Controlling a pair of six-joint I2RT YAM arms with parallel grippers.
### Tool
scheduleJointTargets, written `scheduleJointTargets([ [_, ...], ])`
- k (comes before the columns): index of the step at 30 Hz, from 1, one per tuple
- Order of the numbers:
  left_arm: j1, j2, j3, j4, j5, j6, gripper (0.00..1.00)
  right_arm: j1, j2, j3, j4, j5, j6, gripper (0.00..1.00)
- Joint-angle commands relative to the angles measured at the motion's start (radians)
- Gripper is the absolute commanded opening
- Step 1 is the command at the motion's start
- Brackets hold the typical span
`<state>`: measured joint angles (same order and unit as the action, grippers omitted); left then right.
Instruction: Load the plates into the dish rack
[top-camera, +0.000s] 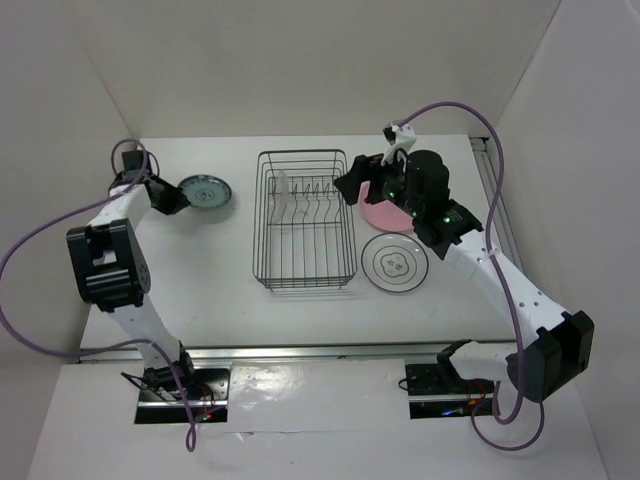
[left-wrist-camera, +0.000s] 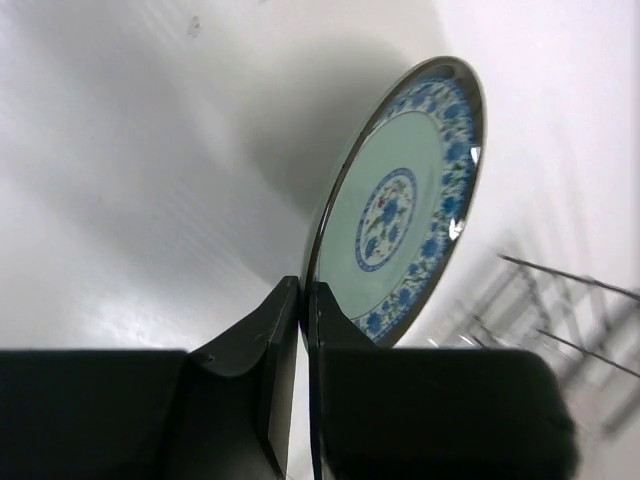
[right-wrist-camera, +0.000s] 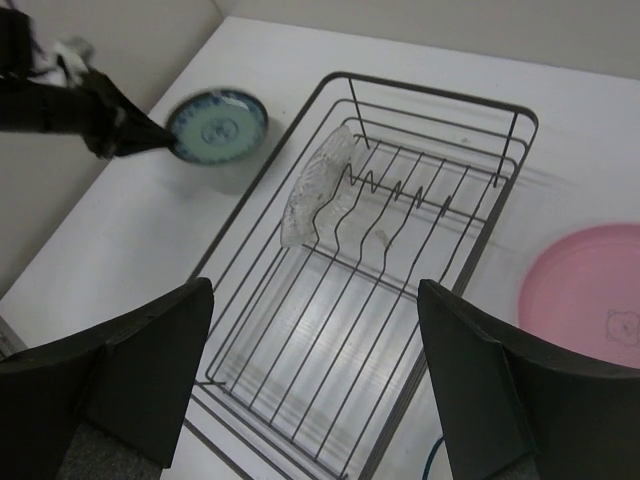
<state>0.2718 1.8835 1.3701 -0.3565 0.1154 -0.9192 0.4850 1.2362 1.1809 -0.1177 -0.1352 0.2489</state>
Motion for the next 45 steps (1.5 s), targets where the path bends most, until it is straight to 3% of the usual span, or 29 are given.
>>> scheduleJointTargets([
  [1,0.055,-0.223,-0.003,0.080,0.037,0.010,0.00,-0.011,0.003,-0.018,0.104,-0.079,0.012,0.90],
  [4,0.055,-0.357,-0.016,0.119,0.102,0.089,0.00,-0.011,0.003,-0.044,0.148,-0.148,0.021,0.90],
  [10,-0.054,-0.593,-0.069,0.185,0.167,0.192,0.00,0.030,0.003,-0.040,0.214,-0.219,-0.017,0.90],
  [19,-0.399,-0.682,-0.034,0.174,0.181,0.345,0.00,0.138,0.066,0.095,0.176,-0.185,-0.192,0.90],
  [22,-0.430,-0.682,-0.025,0.174,0.230,0.345,0.00,0.138,0.075,0.117,0.155,-0.136,-0.217,0.90],
  [32,-0.468,-0.701,-0.045,0.226,0.325,0.345,0.00,0.030,0.129,0.148,0.199,-0.193,-0.195,0.90],
  [35,-0.468,-0.701,-0.054,0.249,0.351,0.336,0.00,0.009,0.138,0.157,0.208,-0.193,-0.185,0.84],
  [37,-0.468,-0.701,-0.065,0.270,0.372,0.327,0.00,0.009,0.149,0.148,0.237,-0.193,-0.149,0.74],
  [43,-0.477,-0.690,-0.077,0.303,0.417,0.296,0.00,-0.009,0.149,0.119,0.329,-0.311,-0.059,0.73],
  [45,-0.477,-0.690,-0.077,0.303,0.417,0.296,0.00,-0.019,0.149,0.118,0.360,-0.326,-0.019,0.67],
])
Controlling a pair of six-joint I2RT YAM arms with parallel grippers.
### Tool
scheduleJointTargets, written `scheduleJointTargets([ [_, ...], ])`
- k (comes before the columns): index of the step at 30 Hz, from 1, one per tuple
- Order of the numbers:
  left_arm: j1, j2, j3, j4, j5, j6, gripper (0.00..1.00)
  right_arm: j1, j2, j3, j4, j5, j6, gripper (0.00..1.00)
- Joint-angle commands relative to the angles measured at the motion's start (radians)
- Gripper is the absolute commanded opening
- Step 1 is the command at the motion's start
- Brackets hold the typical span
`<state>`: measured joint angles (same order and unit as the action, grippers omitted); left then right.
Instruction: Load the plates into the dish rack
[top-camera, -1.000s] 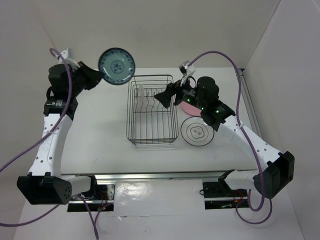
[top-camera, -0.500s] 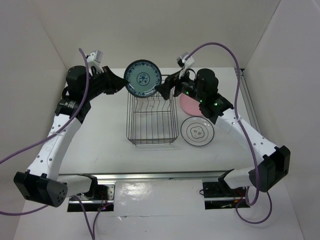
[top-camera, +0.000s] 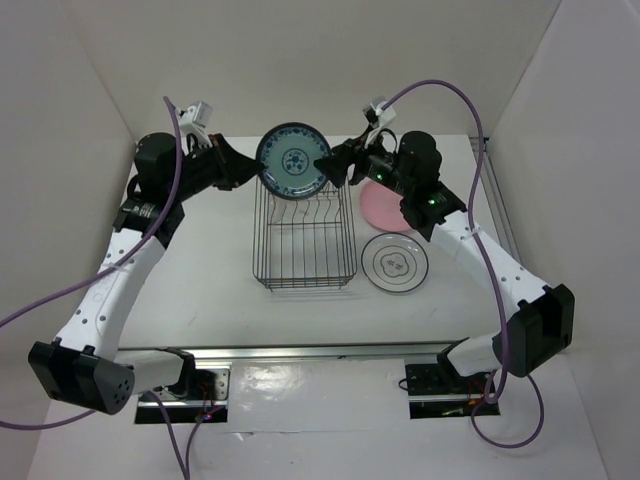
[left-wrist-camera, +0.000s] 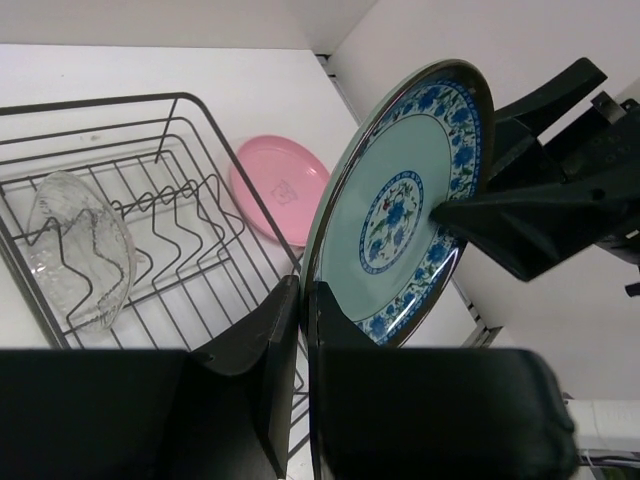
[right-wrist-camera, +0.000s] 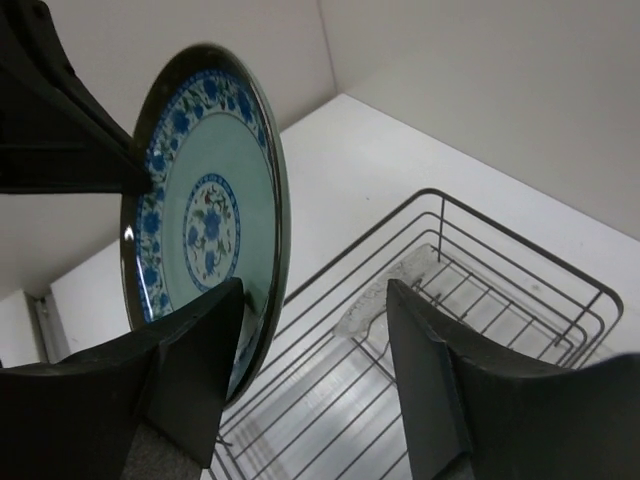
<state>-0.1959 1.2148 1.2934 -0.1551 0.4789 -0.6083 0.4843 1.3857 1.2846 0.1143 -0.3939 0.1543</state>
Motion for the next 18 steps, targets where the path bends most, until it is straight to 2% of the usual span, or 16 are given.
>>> scheduleJointTargets([
  [1,-0.010,-0.021,0.000,0.101,0.053,-0.015,0.00,-0.018,-0.001,0.006,0.142,-0.085,0.076,0.65],
  [4,-0.010,-0.021,0.000,0.092,0.053,-0.005,0.00,-0.027,0.009,0.005,0.168,-0.101,0.114,0.59],
  [6,-0.010,-0.030,0.000,0.092,0.053,-0.005,0.00,-0.036,0.009,-0.004,0.203,-0.125,0.143,0.51],
  [7,-0.010,-0.031,0.000,0.083,0.053,-0.005,0.00,-0.045,0.018,-0.004,0.203,-0.134,0.165,0.40],
  [9,-0.010,-0.031,0.000,0.083,0.053,-0.005,0.00,-0.046,0.018,-0.004,0.203,-0.134,0.178,0.30],
  [10,-0.010,-0.031,0.000,0.083,0.053,-0.005,0.00,-0.046,0.027,-0.004,0.212,-0.146,0.191,0.21],
  [11,-0.010,-0.031,0.000,0.083,0.053,-0.005,0.00,-0.046,0.027,-0.004,0.212,-0.146,0.191,0.07],
  [12,-0.010,-0.031,0.000,0.083,0.053,-0.005,0.00,-0.046,0.027,-0.004,0.212,-0.135,0.200,0.00],
  [15,-0.010,-0.031,0.009,0.074,0.043,-0.005,0.00,-0.046,0.027,-0.004,0.212,-0.109,0.211,0.00],
  [16,-0.010,-0.031,0.009,0.074,0.030,-0.005,0.02,-0.046,0.027,-0.013,0.212,-0.100,0.220,0.00],
  [17,-0.010,-0.031,0.009,0.065,0.011,-0.005,0.13,-0.046,0.027,-0.013,0.212,-0.077,0.220,0.00],
  [18,-0.010,-0.031,0.009,0.065,0.000,-0.005,0.29,-0.046,0.018,-0.013,0.200,-0.063,0.220,0.00],
])
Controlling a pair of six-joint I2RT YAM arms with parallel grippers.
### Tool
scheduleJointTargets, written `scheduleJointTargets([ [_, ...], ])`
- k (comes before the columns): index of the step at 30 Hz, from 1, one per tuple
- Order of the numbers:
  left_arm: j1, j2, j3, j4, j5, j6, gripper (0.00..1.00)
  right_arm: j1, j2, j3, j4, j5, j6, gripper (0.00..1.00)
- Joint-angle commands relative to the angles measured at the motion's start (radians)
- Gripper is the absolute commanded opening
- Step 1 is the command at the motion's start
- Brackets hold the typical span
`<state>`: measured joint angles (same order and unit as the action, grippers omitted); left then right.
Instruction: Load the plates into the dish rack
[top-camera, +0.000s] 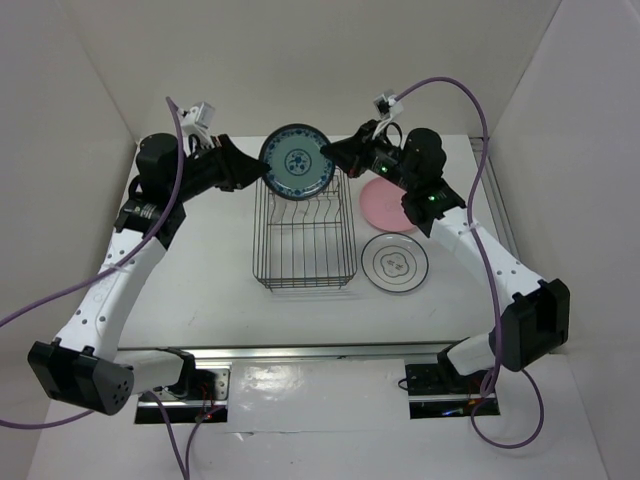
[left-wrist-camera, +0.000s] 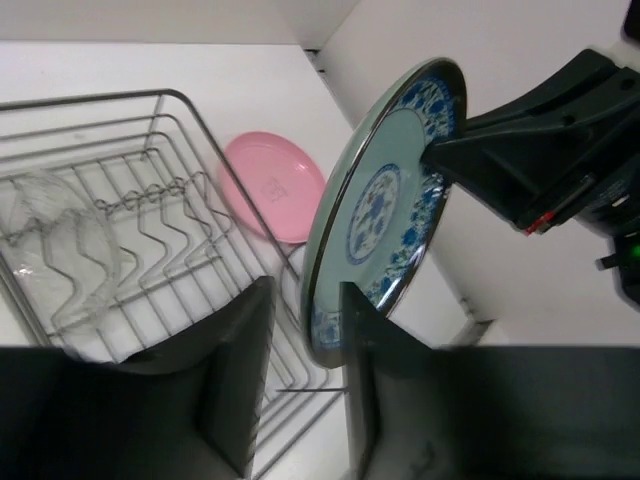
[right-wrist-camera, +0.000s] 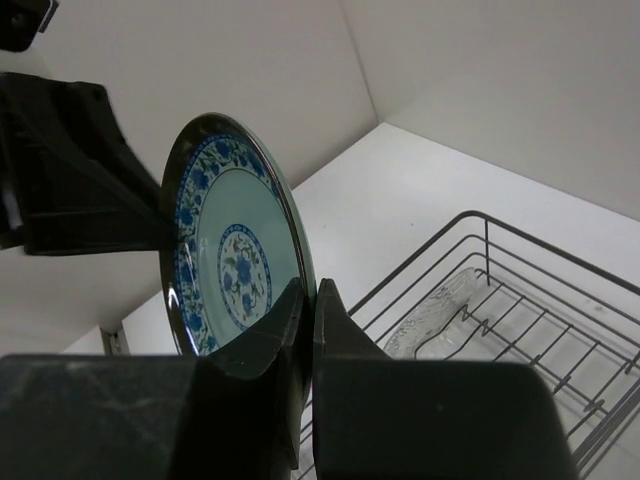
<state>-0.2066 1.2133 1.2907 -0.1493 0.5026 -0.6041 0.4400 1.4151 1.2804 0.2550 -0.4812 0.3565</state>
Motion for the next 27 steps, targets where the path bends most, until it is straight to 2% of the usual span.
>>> scheduleJointTargets([
  [1,0.001,-0.029,-0.001,0.059,-0.036,-0.010,0.49,0.009,-0.011,-0.009,0.032,0.045,0.018,0.00],
  [2,0.001,-0.041,-0.001,0.059,-0.067,-0.010,0.79,0.019,-0.011,0.013,0.009,0.081,0.009,0.00],
  [4,0.001,-0.054,-0.010,0.050,-0.101,-0.010,0.89,0.046,-0.011,0.033,-0.038,0.223,-0.017,0.00],
  [5,0.001,-0.063,-0.010,0.024,-0.125,-0.010,1.00,0.057,-0.011,0.052,-0.083,0.277,-0.027,0.00],
  [6,0.001,-0.063,-0.001,0.002,-0.197,-0.010,1.00,0.068,-0.011,0.066,-0.106,0.402,-0.037,0.00],
  [8,0.010,-0.077,0.012,-0.039,-0.289,-0.023,1.00,0.103,-0.011,0.088,-0.161,0.513,-0.048,0.00],
  [9,0.010,-0.089,0.022,-0.089,-0.391,-0.023,1.00,0.115,-0.011,0.102,-0.177,0.641,-0.048,0.00],
  [11,0.045,-0.075,0.073,-0.171,-0.484,-0.055,1.00,0.173,0.010,0.135,-0.226,0.787,-0.059,0.00],
  [12,0.065,-0.060,0.097,-0.221,-0.537,-0.069,1.00,0.196,0.022,0.148,-0.247,0.931,-0.068,0.00],
  [13,0.087,-0.042,0.120,-0.325,-0.555,-0.081,1.00,0.236,0.036,0.160,-0.261,0.988,-0.079,0.00],
  [15,0.136,-0.002,0.150,-0.386,-0.567,-0.082,1.00,0.276,0.076,0.195,-0.293,1.122,-0.091,0.00],
  [16,0.148,-0.001,0.139,-0.401,-0.567,-0.082,1.00,0.308,0.090,0.206,-0.324,1.229,-0.091,0.00],
  [19,0.179,-0.023,0.117,-0.401,-0.558,-0.071,1.00,0.350,0.157,0.266,-0.359,1.407,-0.100,0.00],
  [22,0.191,-0.023,0.107,-0.401,-0.558,-0.048,1.00,0.388,0.238,0.344,-0.436,1.527,-0.100,0.00],
  [27,0.210,-0.012,0.108,-0.412,-0.547,-0.048,1.00,0.408,0.300,0.390,-0.457,1.616,-0.125,0.00],
])
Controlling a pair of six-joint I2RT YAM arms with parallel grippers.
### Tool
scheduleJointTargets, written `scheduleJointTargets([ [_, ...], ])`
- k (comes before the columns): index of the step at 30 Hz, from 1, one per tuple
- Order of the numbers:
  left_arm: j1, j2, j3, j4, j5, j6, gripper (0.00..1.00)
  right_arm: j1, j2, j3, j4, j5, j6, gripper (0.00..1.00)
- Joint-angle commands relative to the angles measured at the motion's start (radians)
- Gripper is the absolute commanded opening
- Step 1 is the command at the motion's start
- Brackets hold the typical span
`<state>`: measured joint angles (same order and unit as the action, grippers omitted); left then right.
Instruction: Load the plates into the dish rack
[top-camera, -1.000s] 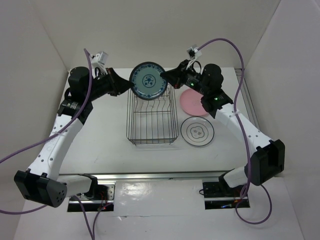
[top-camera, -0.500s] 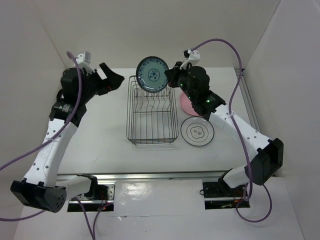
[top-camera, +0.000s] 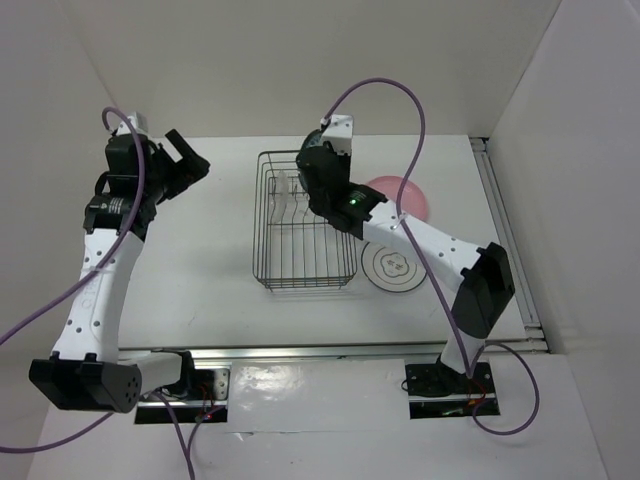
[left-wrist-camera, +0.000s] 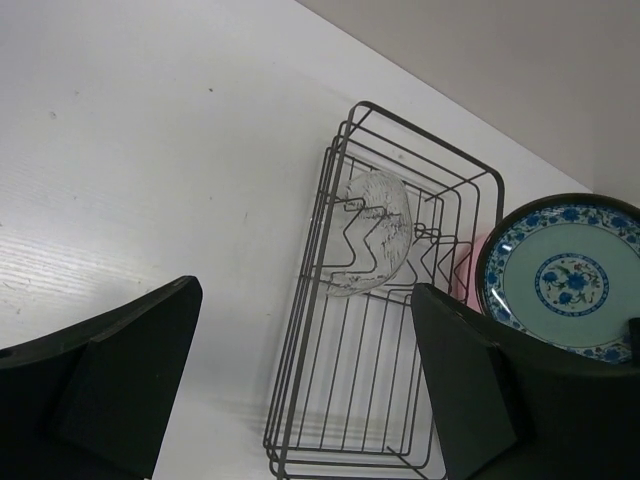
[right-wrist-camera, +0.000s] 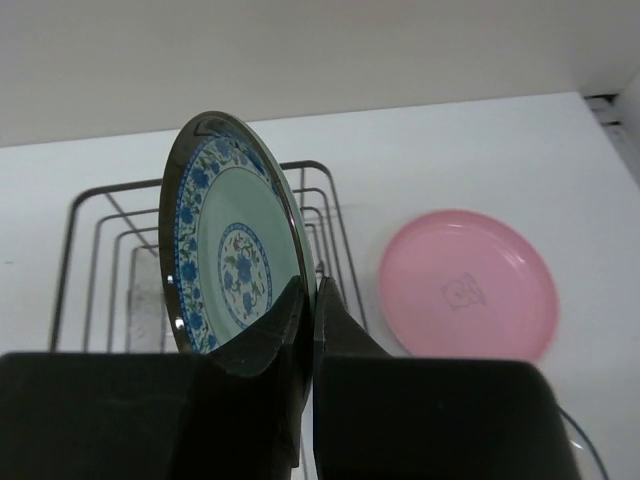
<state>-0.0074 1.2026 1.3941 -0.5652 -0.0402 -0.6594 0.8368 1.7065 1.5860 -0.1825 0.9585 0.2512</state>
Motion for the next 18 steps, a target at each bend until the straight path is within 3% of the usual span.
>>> scheduleJointTargets([
  [1,0.011,0.008,0.005,0.004,0.006,0.007,1.00,0.012,0.018,0.094,-0.020,0.203,-0.032,0.00],
  [4,0.020,0.018,-0.004,0.004,0.025,-0.002,1.00,0.035,0.064,0.138,-0.023,0.250,-0.075,0.00],
  [18,0.038,0.028,-0.014,0.004,0.043,-0.002,1.00,0.044,0.199,0.239,-0.156,0.221,0.031,0.00],
])
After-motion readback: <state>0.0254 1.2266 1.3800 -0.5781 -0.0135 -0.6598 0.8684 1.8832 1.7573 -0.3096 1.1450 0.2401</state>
